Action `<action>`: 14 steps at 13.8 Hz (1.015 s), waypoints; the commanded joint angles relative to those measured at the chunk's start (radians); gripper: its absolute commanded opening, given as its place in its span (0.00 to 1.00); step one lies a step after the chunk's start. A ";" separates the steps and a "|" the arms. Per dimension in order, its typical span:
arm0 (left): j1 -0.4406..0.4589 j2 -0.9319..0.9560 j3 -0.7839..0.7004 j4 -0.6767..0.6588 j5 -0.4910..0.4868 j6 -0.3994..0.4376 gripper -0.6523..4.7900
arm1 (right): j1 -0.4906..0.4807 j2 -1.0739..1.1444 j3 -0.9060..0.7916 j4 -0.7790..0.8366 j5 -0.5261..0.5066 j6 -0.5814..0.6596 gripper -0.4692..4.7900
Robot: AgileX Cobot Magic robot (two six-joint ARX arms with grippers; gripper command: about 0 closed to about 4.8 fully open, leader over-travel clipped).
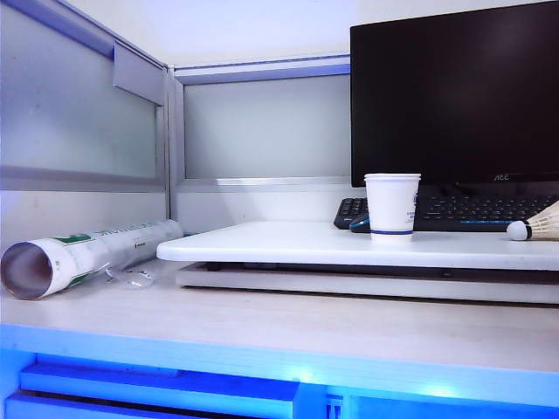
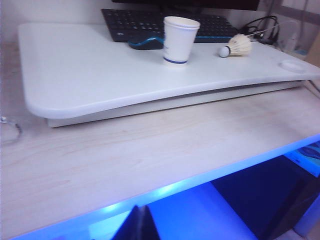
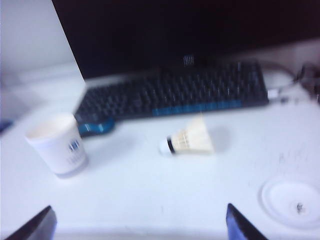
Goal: Pick up the badminton from the table and put it into the white paper cup.
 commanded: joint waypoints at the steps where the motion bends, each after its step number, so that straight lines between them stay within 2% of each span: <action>1: 0.000 0.000 0.002 -0.024 0.037 -0.003 0.11 | -0.001 0.364 0.084 0.213 -0.002 -0.031 0.96; 2: 0.000 0.000 0.002 -0.024 0.037 -0.003 0.11 | -0.001 0.541 0.156 0.275 -0.008 -0.044 0.96; 3: 0.000 0.000 0.002 -0.024 0.037 -0.003 0.11 | -0.009 0.813 0.291 0.353 -0.010 -0.064 0.96; 4: 0.000 0.000 0.002 -0.024 0.037 -0.003 0.11 | -0.059 1.067 0.452 0.365 -0.057 -0.071 0.96; 6: 0.000 0.000 0.001 -0.024 0.037 -0.003 0.11 | -0.112 1.184 0.531 0.373 -0.100 -0.071 0.96; 7: 0.000 0.000 0.002 -0.024 0.037 -0.003 0.11 | -0.158 1.265 0.591 0.380 -0.155 -0.052 0.96; 8: 0.000 0.000 0.001 -0.024 0.037 -0.003 0.11 | -0.223 1.371 0.675 0.380 -0.259 -0.040 0.96; 10: 0.000 0.000 0.001 -0.024 0.037 -0.003 0.11 | -0.248 1.438 0.729 0.378 -0.357 -0.037 0.96; 14: 0.000 0.000 0.001 -0.024 0.037 -0.003 0.11 | -0.265 1.516 0.769 0.379 -0.448 0.015 0.96</action>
